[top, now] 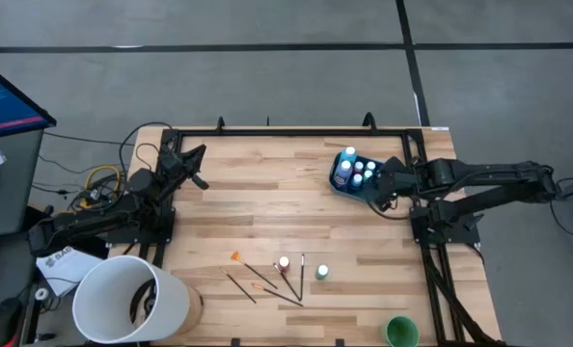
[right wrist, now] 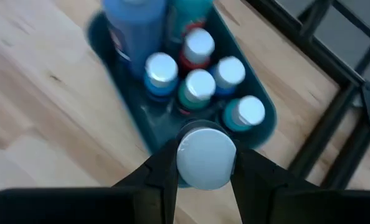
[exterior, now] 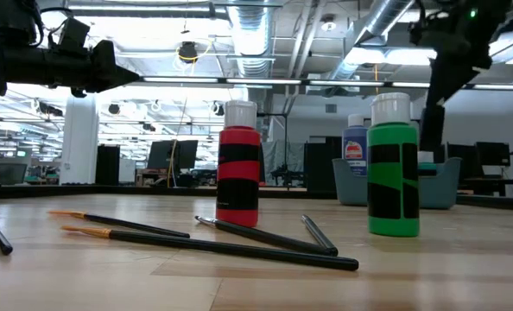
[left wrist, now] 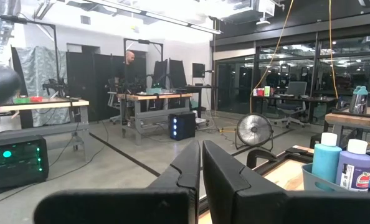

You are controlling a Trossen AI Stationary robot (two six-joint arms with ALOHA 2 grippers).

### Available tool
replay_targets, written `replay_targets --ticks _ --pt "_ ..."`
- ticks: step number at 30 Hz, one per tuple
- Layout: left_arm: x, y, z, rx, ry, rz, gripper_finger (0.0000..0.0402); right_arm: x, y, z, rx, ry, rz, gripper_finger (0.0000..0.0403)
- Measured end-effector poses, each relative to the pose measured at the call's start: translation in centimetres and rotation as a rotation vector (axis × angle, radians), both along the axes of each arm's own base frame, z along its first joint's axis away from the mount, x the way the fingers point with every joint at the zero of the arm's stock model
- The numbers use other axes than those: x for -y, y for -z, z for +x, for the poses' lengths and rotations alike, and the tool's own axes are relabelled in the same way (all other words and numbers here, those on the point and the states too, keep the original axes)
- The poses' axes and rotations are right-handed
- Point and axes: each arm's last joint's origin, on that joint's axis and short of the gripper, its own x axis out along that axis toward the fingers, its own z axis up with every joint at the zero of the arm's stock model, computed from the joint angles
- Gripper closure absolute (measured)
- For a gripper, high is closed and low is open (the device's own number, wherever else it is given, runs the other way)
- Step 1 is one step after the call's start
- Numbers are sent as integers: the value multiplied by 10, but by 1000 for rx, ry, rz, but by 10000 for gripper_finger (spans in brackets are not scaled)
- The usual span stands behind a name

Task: Pick & Place Paint Supplies
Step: Put the small black paint bottle into the blue bin

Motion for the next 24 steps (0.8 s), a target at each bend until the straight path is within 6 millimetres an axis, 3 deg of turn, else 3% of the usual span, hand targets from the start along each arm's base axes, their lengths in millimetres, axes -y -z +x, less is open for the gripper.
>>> replay_targets --ticks 24 --pt "0 0 0 0 0 0 394 11 51 5 16 53 -6 289"
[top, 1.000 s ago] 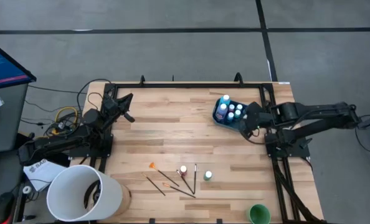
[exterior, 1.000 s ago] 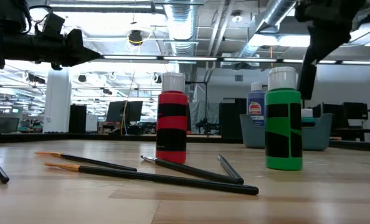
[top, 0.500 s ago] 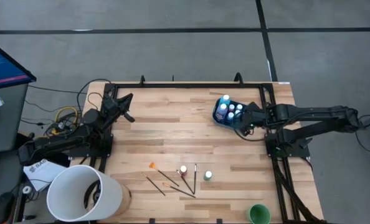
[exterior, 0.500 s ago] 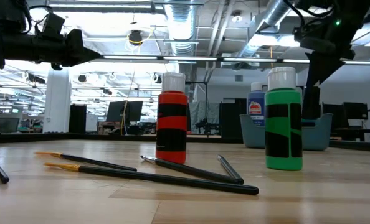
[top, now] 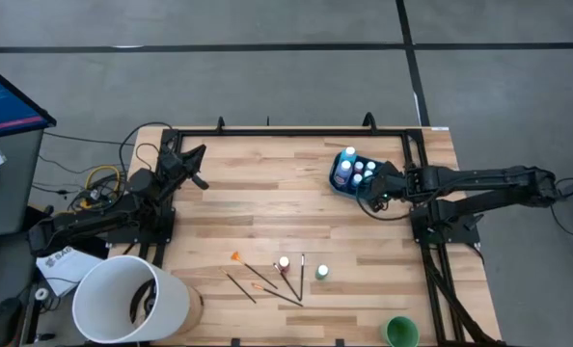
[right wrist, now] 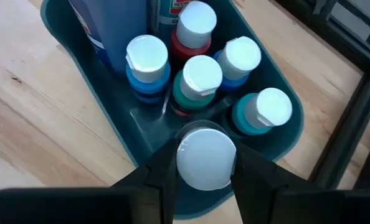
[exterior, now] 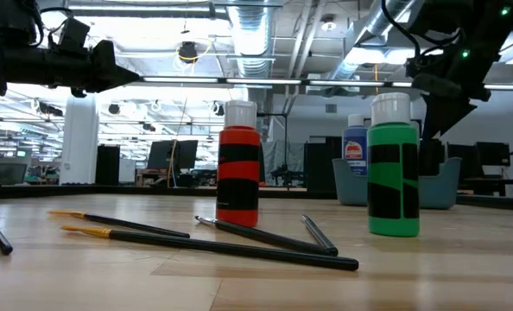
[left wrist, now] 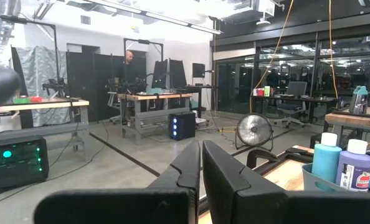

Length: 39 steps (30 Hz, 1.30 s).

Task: Pick & Place Paint Supplies
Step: Put the small black paint bottle into the blue bin

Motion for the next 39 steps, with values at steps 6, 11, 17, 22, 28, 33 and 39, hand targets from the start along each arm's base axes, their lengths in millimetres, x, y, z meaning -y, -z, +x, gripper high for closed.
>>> replay_targets --ticks 6,11,17,22,28,33,39 --pt "0 0 0 0 -1 0 394 1 5 -1 9 37 9 289" --pt "0 0 0 0 0 0 394 3 4 0 27 52 2 289" --pt "0 0 0 0 0 0 394 7 4 -1 31 89 4 289" --pt "0 0 0 0 0 0 394 9 4 -1 36 104 4 289" --pt "0 0 0 0 0 0 394 9 4 -1 49 120 8 289" --pt "0 0 0 1 -1 0 394 9 5 0 61 131 10 289" --pt "0 0 0 0 0 0 394 9 23 -2 64 141 21 289"
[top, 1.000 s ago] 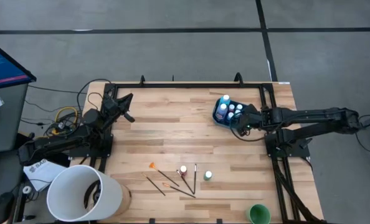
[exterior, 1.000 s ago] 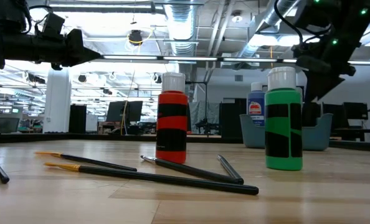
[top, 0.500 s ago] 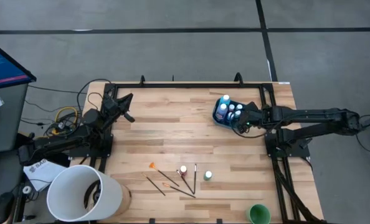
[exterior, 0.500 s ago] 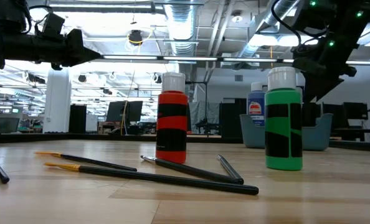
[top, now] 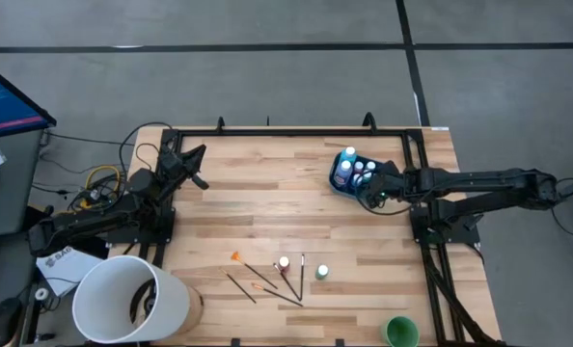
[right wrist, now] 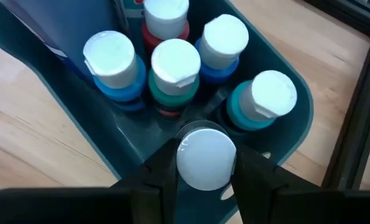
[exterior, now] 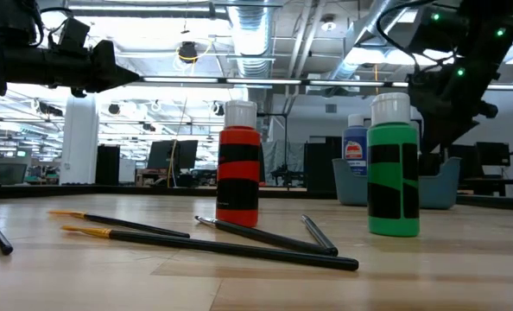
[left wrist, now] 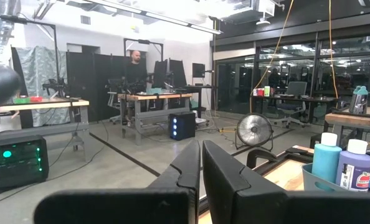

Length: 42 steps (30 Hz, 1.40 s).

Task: Pick & Place Paint Supplies
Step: Put the small black paint bottle into the blue bin

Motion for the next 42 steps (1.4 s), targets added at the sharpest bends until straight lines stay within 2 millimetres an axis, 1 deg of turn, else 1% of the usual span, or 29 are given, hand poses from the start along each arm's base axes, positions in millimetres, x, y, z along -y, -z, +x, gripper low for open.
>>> replay_targets --ticks 8,14,16,27,42 --pt "0 0 0 0 0 0 394 4 0 -1 -18 6 -16 285" --pt "0 0 0 0 0 0 394 7 14 -4 -11 22 -6 284" --pt "0 0 0 0 0 0 394 6 15 -4 -13 22 -7 282" --pt "0 0 0 0 0 0 394 9 15 -1 10 13 -17 280" --pt "0 0 0 0 0 0 394 9 14 -1 3 -7 -35 259"
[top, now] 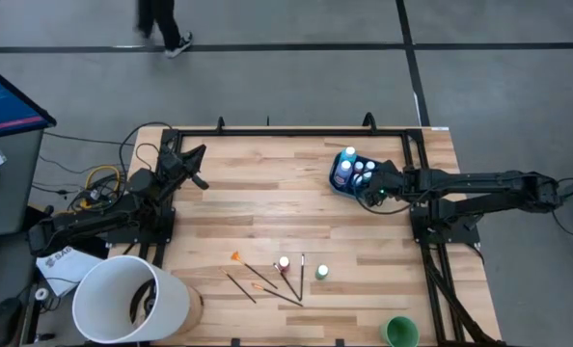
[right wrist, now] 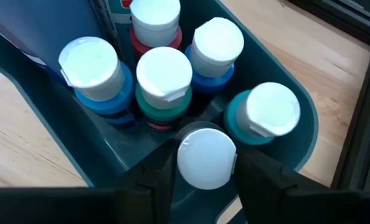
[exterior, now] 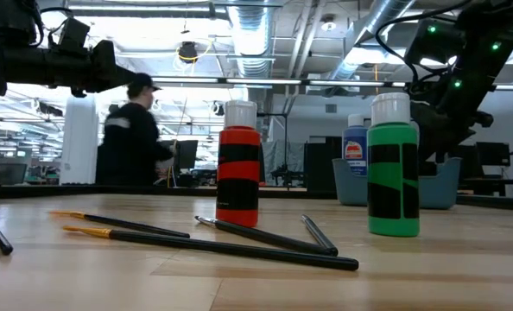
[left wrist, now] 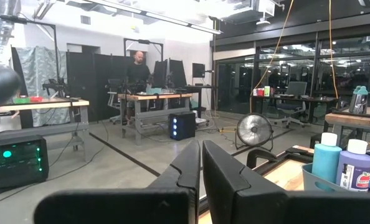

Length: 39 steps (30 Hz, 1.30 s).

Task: Pick & Place Paint Supplies
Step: Put the small black paint bottle into the blue bin, then put the small green paint bottle into the blue bin

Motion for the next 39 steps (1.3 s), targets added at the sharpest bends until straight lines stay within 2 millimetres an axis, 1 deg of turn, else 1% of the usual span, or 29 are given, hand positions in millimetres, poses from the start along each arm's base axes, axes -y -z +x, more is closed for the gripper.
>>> replay_targets --ticks 4,16,19,23,26,29,31,33,36,39 --pt "0 0 0 0 0 0 394 0 0 0 -3 5 -13 251" --pt "0 0 0 0 0 0 394 0 -3 0 -23 -22 -20 210" --pt "0 0 0 0 0 0 394 1 -17 4 -18 -56 -33 206" --pt "0 0 0 0 0 0 394 2 -47 11 16 -102 -49 206" --pt "0 0 0 0 -1 0 394 -2 -65 19 89 -200 4 206" --pt "0 0 0 0 0 0 394 -11 -73 32 240 -334 112 203" --pt "0 0 0 -1 0 0 394 -20 -75 42 342 -444 179 202" --pt "0 0 0 0 0 0 394 -32 -74 55 405 -558 215 203" --pt "0 0 0 0 -1 0 394 -51 -73 69 447 -715 241 207" --pt "0 0 0 0 -1 0 394 -70 -75 81 467 -868 221 212"
